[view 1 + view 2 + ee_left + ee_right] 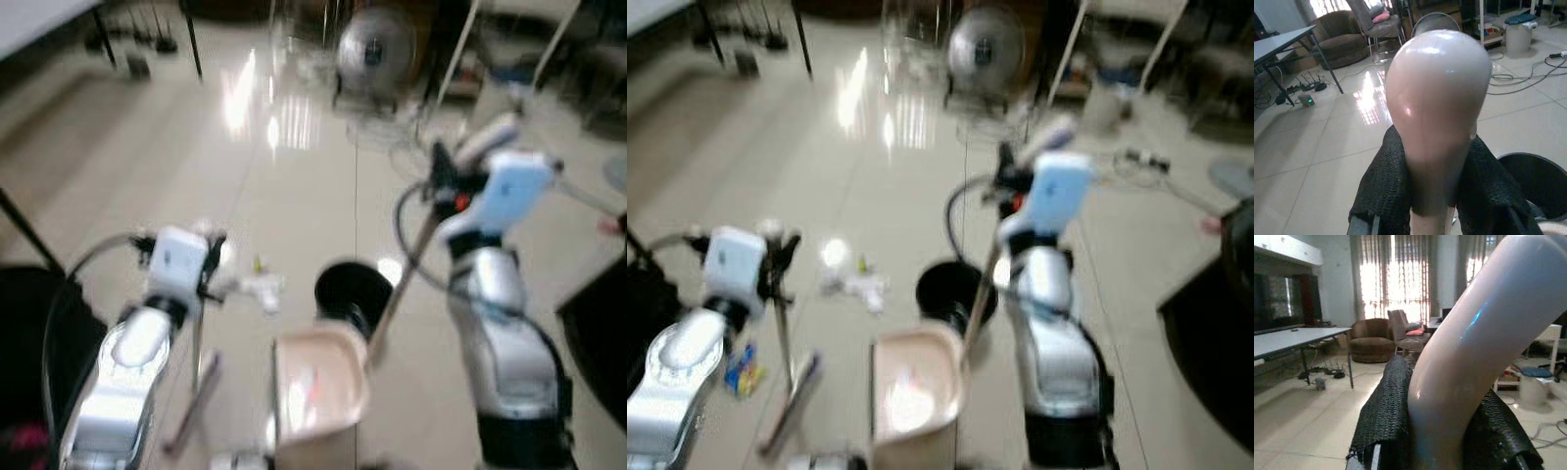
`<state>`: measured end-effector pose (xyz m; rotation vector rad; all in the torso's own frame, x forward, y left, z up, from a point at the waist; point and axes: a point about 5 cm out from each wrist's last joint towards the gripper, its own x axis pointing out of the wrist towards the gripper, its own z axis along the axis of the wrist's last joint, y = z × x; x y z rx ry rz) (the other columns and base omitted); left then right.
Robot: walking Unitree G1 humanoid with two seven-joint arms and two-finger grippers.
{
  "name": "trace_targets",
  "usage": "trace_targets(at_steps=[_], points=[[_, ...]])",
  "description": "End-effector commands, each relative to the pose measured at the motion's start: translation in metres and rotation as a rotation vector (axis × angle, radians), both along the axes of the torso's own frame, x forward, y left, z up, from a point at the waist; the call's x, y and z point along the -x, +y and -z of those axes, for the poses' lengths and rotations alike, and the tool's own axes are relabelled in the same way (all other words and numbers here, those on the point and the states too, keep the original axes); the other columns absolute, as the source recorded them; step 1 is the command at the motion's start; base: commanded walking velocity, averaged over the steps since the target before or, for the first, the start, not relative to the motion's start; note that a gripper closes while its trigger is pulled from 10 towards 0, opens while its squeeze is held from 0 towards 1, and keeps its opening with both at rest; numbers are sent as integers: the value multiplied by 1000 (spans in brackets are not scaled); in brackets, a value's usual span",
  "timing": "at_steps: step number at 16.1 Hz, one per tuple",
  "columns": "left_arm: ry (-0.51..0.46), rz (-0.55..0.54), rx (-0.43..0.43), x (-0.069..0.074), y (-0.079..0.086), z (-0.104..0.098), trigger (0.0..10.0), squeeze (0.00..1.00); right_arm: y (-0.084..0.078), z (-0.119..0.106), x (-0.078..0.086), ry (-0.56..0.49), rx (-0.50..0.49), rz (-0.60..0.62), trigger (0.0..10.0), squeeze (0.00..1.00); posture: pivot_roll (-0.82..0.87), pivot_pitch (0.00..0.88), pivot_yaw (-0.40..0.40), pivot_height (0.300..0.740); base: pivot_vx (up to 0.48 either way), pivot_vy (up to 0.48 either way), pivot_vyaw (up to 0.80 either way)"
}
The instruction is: Sweep floor
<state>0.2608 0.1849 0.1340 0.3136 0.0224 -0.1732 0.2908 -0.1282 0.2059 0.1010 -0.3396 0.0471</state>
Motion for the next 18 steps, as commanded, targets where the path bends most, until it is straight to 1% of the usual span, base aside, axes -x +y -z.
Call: trace_targets(at_steps=[1, 2, 4, 6, 8, 9, 11, 12, 14, 17, 18], points=[[-29, 22, -7, -2, -7, -5, 10000, 0, -8, -3, 2, -37, 15, 32, 10000, 0, 156, 101, -31, 740, 0, 319, 0], [-27, 34, -1, -4, -12, -3, 10000, 0, -13, 6, 4, -28, 84, 68, 10000, 0, 154, 100, -30, 740, 0, 307, 0], [-24, 46, 10, -7, -17, -1, 10000, 0, -22, 19, 5, 0, 145, 130, 10000, 0, 152, 99, -29, 740, 0, 311, 0], [-23, 49, 13, -7, -19, 0, 10000, 0, -26, 22, 5, 10, 171, 154, 10000, 0, 151, 100, -29, 740, 0, 315, 0], [-23, 51, 17, -7, -21, 1, 10000, 0, -30, 27, 7, 21, 169, 160, 10000, 0, 148, 102, -34, 740, 0, 311, 0], [-30, 49, -5, -7, -21, 0, 10000, 0, -30, 29, 8, 26, 161, 151, 10000, 0, 149, 102, -34, 740, 0, -480, 0], [-42, 45, -24, -7, -21, 0, 10000, 0, -29, 32, 8, 35, 157, 132, 10000, 0, 150, 102, -36, 740, 0, -480, 0], [-44, 38, -15, -7, -21, 0, 10000, 0, -28, 33, 8, 38, 152, 128, 10000, 0, 150, 102, -36, 740, 0, -480, 0], [-66, -9, 40, -10, -18, -8, 10000, 0, -26, 32, 9, 35, 125, 100, 10000, 0, 149, 101, -35, 740, 0, 0, 0], [-99, -18, 65, -11, -17, -14, 10000, 0, -22, 30, 7, 35, 130, 67, 10000, 0, 150, 102, -37, 740, 0, 0, 0], [-121, -20, 56, -11, -17, -18, 10000, 0, -20, 31, 7, 38, 156, 57, 10000, 0, 151, 103, -38, 740, 0, 0, 800]])
